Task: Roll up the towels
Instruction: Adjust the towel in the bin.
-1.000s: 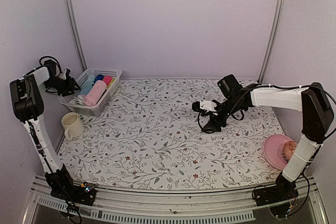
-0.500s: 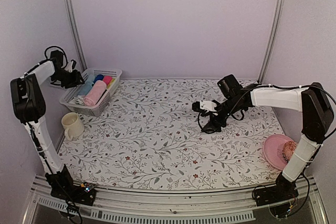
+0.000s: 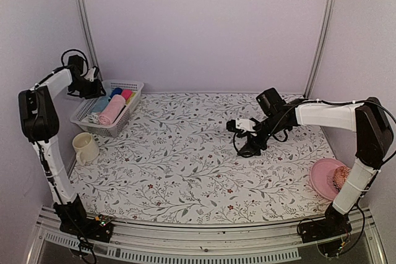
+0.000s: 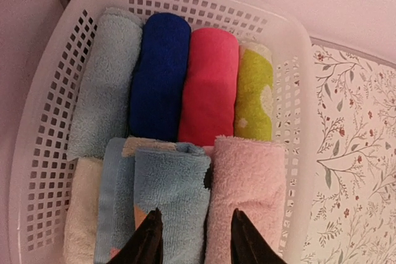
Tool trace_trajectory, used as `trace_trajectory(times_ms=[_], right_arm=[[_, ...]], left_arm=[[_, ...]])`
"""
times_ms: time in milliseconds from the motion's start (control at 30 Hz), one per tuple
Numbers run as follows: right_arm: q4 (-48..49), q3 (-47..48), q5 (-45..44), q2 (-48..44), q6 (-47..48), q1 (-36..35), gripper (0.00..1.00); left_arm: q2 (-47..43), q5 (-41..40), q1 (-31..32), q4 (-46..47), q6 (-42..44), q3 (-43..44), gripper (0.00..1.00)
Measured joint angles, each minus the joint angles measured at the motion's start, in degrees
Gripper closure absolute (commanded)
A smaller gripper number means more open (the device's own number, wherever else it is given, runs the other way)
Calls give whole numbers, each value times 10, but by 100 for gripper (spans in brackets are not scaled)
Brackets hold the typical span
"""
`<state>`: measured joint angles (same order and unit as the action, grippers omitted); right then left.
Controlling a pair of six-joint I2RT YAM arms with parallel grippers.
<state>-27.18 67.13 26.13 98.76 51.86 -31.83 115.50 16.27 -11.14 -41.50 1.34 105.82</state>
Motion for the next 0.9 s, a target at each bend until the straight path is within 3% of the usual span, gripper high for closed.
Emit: trace_trajectory(times_ms=[233,900], right_arm=[[-1,0,0,0,0,0,23],[-3,0,0,0,0,0,23]], left_arm=[[52,-4,0,-14,3,5,62],[66,-35,0,-42,25,19,55]])
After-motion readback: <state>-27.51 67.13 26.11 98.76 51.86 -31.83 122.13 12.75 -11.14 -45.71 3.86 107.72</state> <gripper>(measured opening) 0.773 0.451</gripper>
